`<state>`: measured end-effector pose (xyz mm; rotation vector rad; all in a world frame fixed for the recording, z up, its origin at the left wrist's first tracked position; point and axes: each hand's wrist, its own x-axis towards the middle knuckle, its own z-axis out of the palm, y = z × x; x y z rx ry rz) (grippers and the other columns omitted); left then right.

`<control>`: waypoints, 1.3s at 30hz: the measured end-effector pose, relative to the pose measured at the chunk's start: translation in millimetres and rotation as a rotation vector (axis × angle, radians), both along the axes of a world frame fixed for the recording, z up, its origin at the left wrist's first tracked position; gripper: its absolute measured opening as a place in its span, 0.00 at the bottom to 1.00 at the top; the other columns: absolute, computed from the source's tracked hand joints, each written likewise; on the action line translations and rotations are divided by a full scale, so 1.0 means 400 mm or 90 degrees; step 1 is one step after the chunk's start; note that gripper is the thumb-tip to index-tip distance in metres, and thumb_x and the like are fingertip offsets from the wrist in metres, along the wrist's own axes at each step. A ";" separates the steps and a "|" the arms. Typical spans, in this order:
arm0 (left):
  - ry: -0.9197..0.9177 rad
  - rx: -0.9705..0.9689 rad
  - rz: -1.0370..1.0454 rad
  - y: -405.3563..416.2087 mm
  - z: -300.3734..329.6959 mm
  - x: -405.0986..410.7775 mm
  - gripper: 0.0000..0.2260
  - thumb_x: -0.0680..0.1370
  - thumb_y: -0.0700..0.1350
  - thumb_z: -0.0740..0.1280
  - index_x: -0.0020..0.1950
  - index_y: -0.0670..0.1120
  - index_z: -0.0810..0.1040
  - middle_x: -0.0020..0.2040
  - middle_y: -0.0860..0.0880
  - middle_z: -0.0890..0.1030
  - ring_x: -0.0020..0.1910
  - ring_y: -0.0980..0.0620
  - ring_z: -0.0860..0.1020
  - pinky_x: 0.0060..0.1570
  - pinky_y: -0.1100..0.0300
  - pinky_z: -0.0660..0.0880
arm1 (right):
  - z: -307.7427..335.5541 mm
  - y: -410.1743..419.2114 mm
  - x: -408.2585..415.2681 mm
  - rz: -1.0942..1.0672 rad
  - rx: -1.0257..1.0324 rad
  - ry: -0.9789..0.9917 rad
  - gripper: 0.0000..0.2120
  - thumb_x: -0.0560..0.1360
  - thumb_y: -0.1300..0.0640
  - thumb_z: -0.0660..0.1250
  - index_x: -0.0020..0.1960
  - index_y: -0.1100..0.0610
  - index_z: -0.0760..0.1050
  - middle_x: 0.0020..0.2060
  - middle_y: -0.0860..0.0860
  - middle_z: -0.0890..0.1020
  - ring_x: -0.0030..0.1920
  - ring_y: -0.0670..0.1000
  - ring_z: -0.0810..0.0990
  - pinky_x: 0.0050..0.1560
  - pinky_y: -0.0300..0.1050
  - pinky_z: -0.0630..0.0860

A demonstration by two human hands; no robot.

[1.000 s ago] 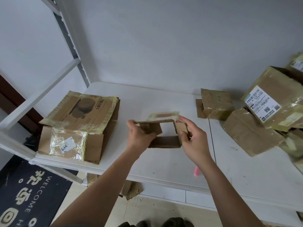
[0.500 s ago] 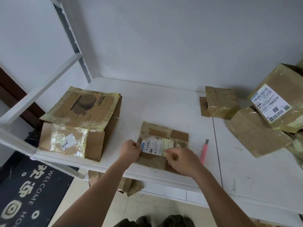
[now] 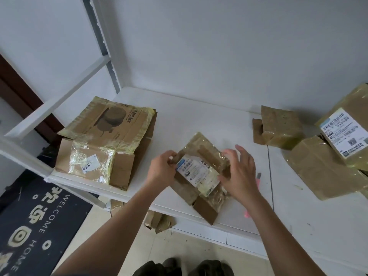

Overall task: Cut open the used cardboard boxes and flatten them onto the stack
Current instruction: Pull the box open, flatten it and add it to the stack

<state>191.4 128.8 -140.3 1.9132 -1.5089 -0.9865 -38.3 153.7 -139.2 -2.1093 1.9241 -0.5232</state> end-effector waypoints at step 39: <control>-0.595 -0.047 -0.326 -0.028 -0.096 0.120 0.32 0.78 0.41 0.64 0.77 0.57 0.55 0.80 0.45 0.42 0.78 0.44 0.34 0.69 0.37 0.27 | -0.150 -0.023 0.212 0.141 0.153 0.166 0.25 0.83 0.42 0.52 0.78 0.45 0.55 0.80 0.45 0.52 0.79 0.49 0.49 0.75 0.65 0.40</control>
